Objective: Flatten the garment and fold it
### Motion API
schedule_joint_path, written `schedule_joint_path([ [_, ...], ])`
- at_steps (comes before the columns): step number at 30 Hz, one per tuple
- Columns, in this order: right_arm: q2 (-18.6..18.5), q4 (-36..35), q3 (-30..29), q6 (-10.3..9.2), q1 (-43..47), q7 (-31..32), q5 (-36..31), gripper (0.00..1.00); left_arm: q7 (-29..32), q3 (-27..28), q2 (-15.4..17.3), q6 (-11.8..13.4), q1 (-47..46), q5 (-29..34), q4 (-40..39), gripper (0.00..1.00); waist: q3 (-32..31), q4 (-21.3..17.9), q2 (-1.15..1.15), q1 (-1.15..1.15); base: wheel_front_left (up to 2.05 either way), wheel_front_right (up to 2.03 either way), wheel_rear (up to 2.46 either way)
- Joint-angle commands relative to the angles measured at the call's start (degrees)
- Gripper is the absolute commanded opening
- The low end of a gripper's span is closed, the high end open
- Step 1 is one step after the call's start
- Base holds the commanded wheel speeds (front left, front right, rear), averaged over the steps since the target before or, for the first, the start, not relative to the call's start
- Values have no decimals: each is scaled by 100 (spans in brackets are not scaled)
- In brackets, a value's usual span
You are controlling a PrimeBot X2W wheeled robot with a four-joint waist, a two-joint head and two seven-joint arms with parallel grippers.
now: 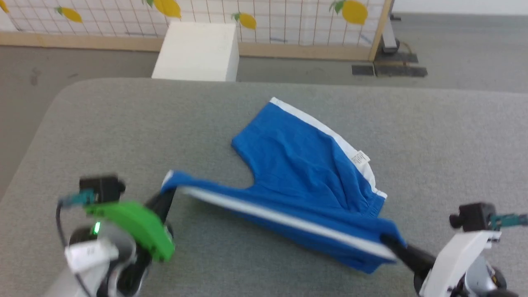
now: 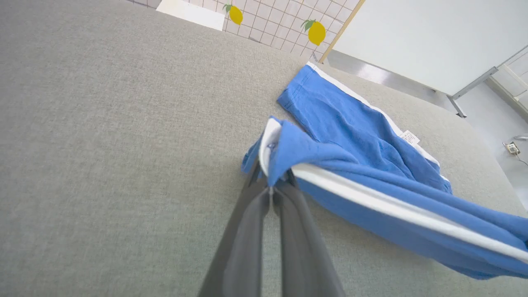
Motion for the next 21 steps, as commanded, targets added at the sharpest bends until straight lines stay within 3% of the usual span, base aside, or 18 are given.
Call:
schedule_joint_path([
  [1,-25,67,-95,-9,-203,-126,-89,0,29,-16,-43,-132,-449,130,226,0,305,-126,0,0,0,0,0],
  [11,-24,547,-207,-9,-1172,-800,-70,0,240,-506,-652,-1064,-2986,552,2147,0,1351,-478,0,0,0,0,0],
  [21,-24,926,167,-9,-1788,-1328,41,0,177,-786,-958,-1590,-4579,926,3700,0,2225,-929,0,0,0,0,0],
])
